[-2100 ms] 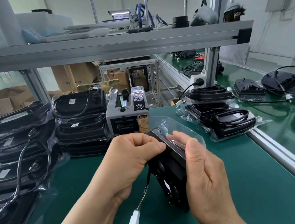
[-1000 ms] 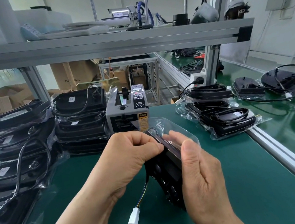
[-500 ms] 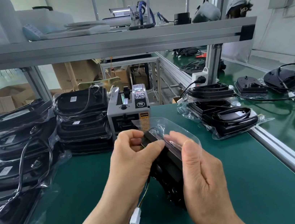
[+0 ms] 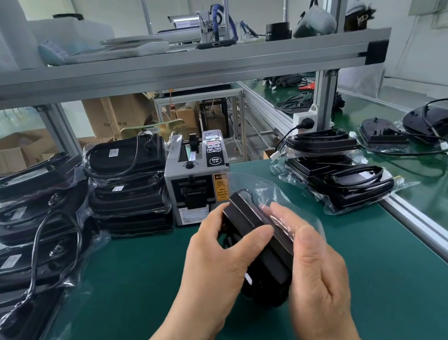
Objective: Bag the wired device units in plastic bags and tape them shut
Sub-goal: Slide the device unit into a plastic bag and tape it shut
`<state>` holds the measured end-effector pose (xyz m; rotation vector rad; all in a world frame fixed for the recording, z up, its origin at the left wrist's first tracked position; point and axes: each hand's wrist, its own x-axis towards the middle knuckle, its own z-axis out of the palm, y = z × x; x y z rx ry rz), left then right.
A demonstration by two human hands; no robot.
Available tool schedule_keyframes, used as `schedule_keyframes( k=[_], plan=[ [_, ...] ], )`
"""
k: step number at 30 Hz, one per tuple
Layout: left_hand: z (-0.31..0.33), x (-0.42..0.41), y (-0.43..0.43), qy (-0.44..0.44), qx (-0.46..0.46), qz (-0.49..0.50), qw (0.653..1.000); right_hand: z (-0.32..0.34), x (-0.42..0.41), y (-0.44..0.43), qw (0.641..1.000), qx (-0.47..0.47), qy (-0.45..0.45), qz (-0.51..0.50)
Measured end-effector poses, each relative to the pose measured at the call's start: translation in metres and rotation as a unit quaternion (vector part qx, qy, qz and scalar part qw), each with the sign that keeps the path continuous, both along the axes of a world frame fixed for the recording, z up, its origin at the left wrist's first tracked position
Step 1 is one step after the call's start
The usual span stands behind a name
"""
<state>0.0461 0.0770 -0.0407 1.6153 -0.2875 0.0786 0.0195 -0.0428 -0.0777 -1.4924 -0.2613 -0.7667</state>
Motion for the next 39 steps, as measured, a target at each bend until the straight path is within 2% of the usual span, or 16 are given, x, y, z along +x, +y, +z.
schedule_keyframes(
  k=[4,7,8,10,13,17,20,23,26,30,32,34,35,37,39],
  plan=[
    [0.002,0.018,0.013,-0.08,0.139,0.055,0.985,-0.017,0.01,0.001,0.996,-0.01,0.005,0.084],
    [-0.013,0.023,0.024,-0.139,0.223,0.044,0.964,-0.027,0.002,-0.012,0.983,-0.05,0.064,0.167],
    [-0.021,0.023,0.026,-0.158,0.246,0.036,0.955,-0.027,-0.002,-0.017,0.98,-0.072,0.087,0.161],
    [-0.036,0.02,0.025,-0.196,0.279,0.024,0.94,-0.026,-0.007,-0.023,0.983,-0.112,0.124,0.082],
    [-0.051,0.014,0.014,-0.221,0.269,0.013,0.937,-0.015,-0.003,-0.025,0.976,-0.149,0.16,-0.01],
    [-0.062,0.009,0.005,-0.232,0.257,0.011,0.938,-0.001,0.007,-0.021,0.968,-0.171,0.186,-0.004],
    [-0.071,0.01,0.008,-0.247,0.243,0.035,0.937,-0.001,0.006,-0.016,0.974,-0.112,0.198,-0.012],
    [-0.076,0.01,0.011,-0.238,0.24,0.045,0.94,-0.006,0.004,-0.014,0.979,-0.008,0.205,0.006],
    [-0.074,0.01,0.012,-0.233,0.243,0.046,0.94,-0.01,0.0,-0.011,0.979,0.01,0.199,0.042],
    [-0.064,0.008,0.023,-0.282,0.226,0.01,0.932,-0.015,0.0,-0.007,0.961,0.043,0.252,0.106],
    [-0.052,0.014,0.031,-0.231,0.139,0.057,0.961,-0.015,0.001,-0.008,0.963,0.021,0.259,0.076],
    [-0.041,0.038,0.038,-0.1,0.024,0.189,0.977,-0.014,-0.002,-0.007,0.965,-0.006,0.256,0.055],
    [-0.036,0.056,0.042,-0.015,-0.03,0.231,0.972,-0.012,-0.004,-0.006,0.965,-0.014,0.257,0.05],
    [-0.031,0.094,0.05,0.144,-0.101,0.238,0.955,-0.009,-0.008,-0.003,0.965,-0.024,0.258,0.043],
    [-0.029,0.121,0.052,0.243,-0.147,0.222,0.933,-0.006,-0.009,-0.001,0.964,-0.022,0.263,0.042]
  ],
)
